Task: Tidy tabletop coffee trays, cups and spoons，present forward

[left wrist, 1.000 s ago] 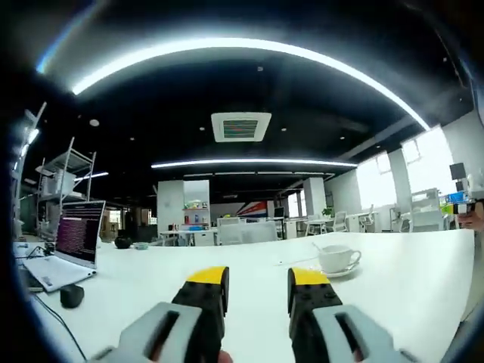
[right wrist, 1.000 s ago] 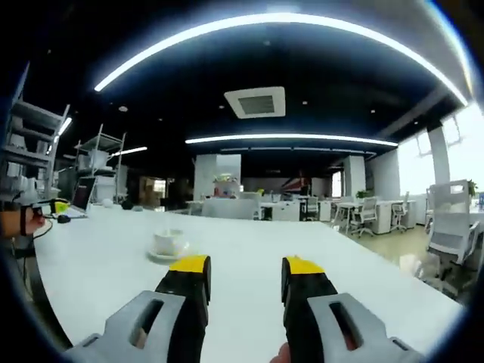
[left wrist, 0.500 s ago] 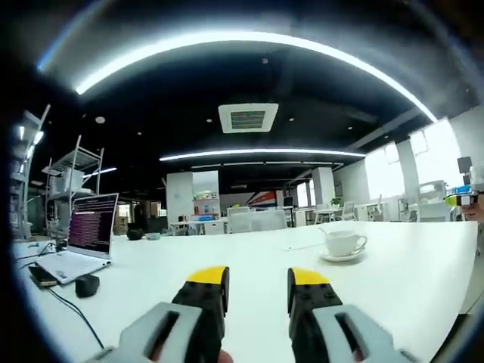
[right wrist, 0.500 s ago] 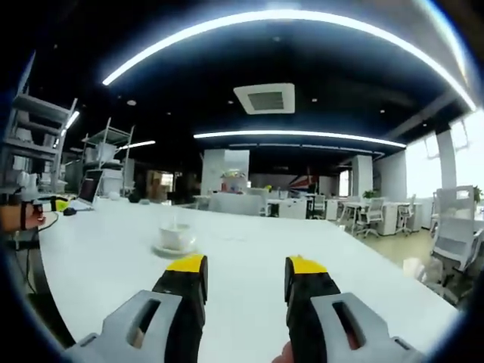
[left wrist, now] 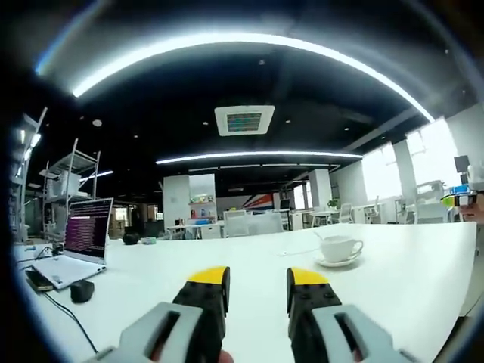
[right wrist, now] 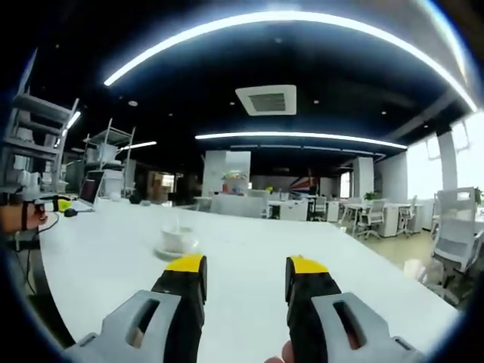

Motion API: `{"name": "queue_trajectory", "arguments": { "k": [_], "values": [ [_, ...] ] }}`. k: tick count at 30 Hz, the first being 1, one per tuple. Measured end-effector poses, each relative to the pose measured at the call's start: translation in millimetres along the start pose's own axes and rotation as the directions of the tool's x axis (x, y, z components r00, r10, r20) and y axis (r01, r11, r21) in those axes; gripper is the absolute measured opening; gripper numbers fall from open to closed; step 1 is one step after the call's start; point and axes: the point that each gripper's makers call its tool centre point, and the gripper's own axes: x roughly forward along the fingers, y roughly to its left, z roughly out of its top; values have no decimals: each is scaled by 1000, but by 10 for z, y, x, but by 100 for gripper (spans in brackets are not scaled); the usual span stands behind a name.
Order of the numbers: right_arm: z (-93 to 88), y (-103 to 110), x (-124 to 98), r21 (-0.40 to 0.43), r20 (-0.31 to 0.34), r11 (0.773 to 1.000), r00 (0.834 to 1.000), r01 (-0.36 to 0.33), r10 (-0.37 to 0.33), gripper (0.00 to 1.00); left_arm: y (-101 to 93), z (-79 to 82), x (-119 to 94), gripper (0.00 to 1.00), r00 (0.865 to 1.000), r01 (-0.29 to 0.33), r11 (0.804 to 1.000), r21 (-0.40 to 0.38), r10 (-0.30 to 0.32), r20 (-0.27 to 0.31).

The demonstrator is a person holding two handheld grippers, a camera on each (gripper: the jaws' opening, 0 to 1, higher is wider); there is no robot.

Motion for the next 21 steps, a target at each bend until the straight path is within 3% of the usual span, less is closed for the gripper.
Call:
{"name": "queue_trajectory", "arguments": {
  "k": [21],
  "values": [
    [-71,-61,-74,25,2,1000,1000,18,-18,41,-92,-2,-3,32,1000,13,1000,3,-13,2]
  ]
}}
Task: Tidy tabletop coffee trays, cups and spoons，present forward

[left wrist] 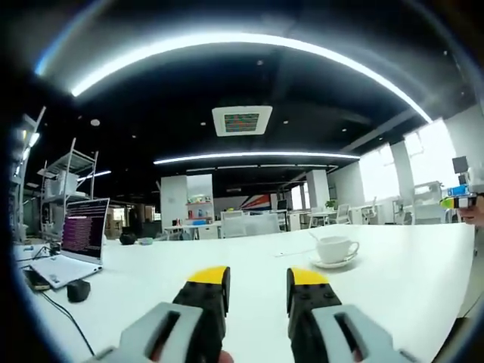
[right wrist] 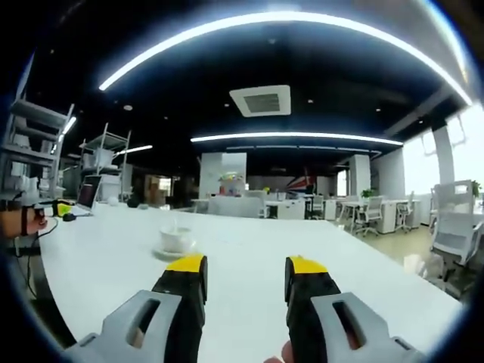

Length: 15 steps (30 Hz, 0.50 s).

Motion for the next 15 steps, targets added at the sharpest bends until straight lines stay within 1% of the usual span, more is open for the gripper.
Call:
{"name": "queue_trajectory", "arguments": {
  "k": [9,15],
  "values": [
    [-17,22,-10,4,1,1000,1000,-3,2,41,-12,43,4,32,1000,1,1000,9,-1,10],
    [-47,23,-22,0,-12,1000,1000,5,-5,41,-3,27,-10,32,1000,1,1000,3,-1,15]
  ]
}}
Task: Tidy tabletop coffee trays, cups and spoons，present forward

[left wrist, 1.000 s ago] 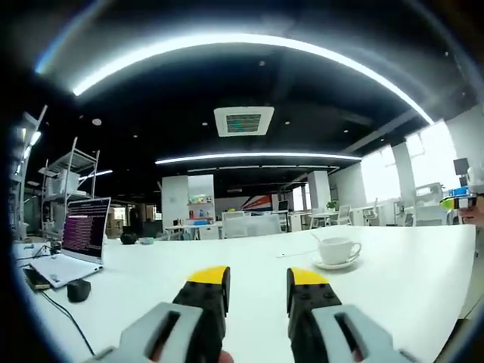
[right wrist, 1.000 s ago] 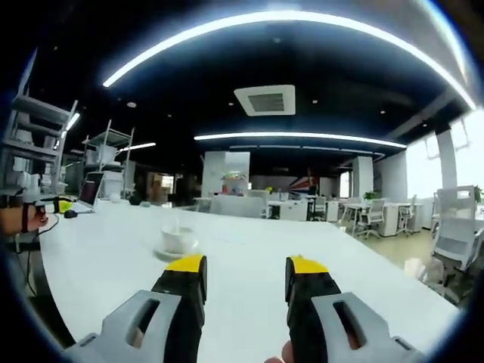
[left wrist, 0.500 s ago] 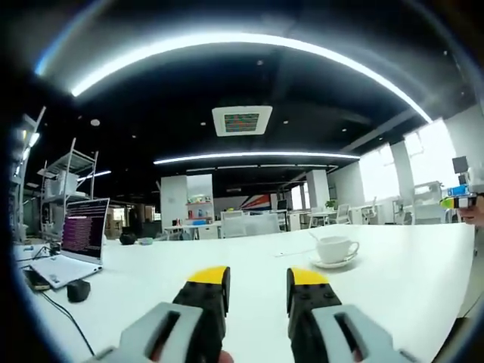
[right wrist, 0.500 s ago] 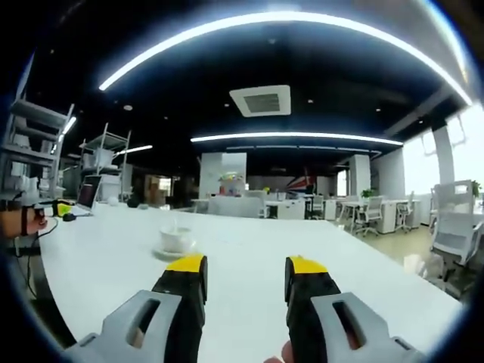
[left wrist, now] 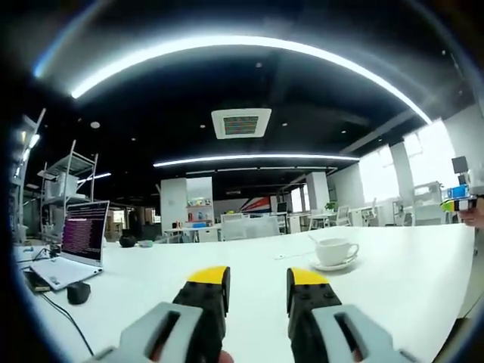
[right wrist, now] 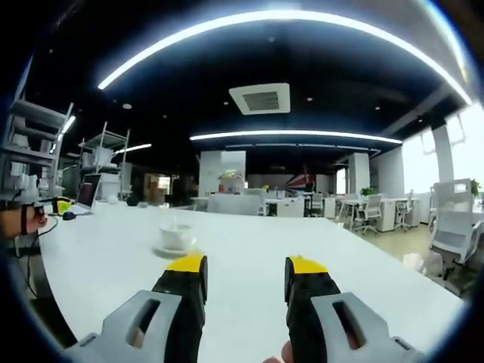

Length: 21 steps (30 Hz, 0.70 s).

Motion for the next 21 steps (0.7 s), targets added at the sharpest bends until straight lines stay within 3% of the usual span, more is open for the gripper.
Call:
{"name": "queue_trajectory", "arguments": {
  "k": [9,21],
  "values": [
    [13,98,37,-10,-8,1000,1000,-5,5,41,27,-77,-18,31,1000,2,1000,-19,-2,-8],
    [38,172,46,-13,-10,1000,1000,-17,16,41,94,-55,-10,31,1000,0,1000,-19,0,2]
  ]
}}
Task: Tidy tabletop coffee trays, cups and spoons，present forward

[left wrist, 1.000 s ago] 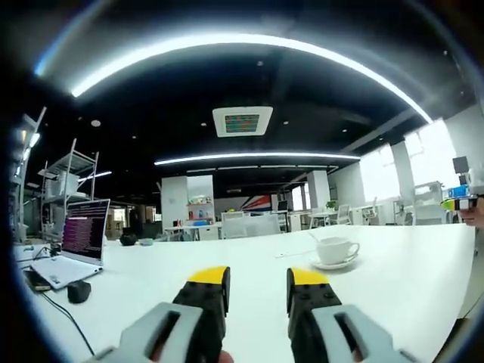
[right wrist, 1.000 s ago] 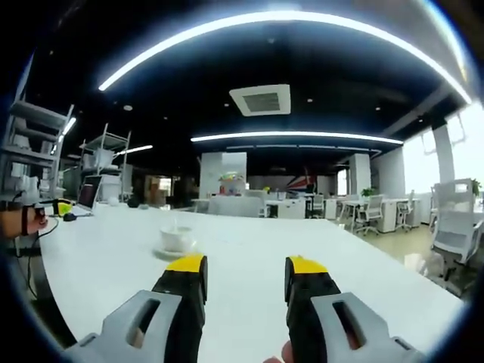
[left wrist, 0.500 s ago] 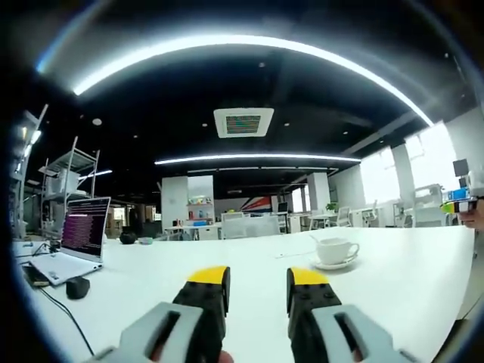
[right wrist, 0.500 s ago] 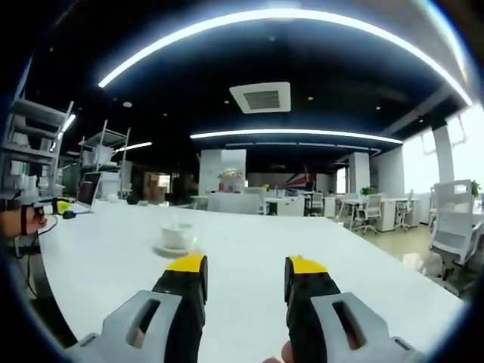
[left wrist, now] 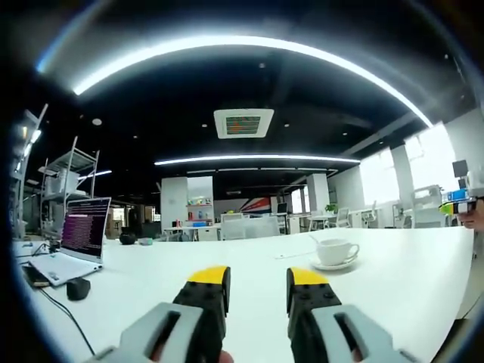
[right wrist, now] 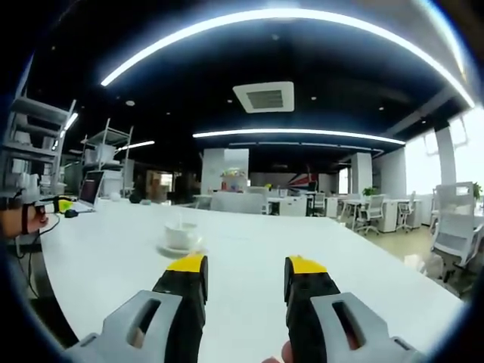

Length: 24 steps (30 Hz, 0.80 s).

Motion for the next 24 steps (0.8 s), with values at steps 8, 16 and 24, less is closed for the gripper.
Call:
{"name": "queue_trajectory", "arguments": {
  "k": [8,16,24],
  "values": [
    [21,17,7,-7,3,1000,1000,-4,4,41,-20,38,-15,31,1000,0,1000,1,0,5],
    [-8,7,2,-3,-3,1000,1000,-4,4,41,-27,33,-31,31,1000,-1,1000,5,1,-2],
    [-23,-6,0,0,-5,1000,1000,-3,3,41,-49,33,-26,31,1000,1,1000,4,-1,-3]
  ]
}}
